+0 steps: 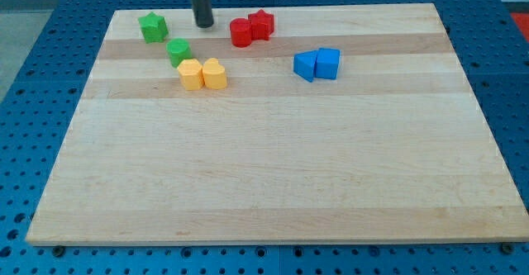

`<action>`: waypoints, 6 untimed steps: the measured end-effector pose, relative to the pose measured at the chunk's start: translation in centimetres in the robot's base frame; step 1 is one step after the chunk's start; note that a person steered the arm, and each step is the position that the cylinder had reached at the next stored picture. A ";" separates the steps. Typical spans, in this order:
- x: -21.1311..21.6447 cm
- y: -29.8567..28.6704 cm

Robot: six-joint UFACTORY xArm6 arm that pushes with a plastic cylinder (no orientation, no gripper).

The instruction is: Push red star down a bit

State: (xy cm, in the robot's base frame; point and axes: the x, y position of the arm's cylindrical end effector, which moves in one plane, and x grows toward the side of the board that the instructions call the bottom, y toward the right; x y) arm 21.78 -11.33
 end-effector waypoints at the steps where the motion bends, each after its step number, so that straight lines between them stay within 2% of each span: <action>1: -1.4 2.7; 3: -1.0 9.2; 6: 7.5 11.8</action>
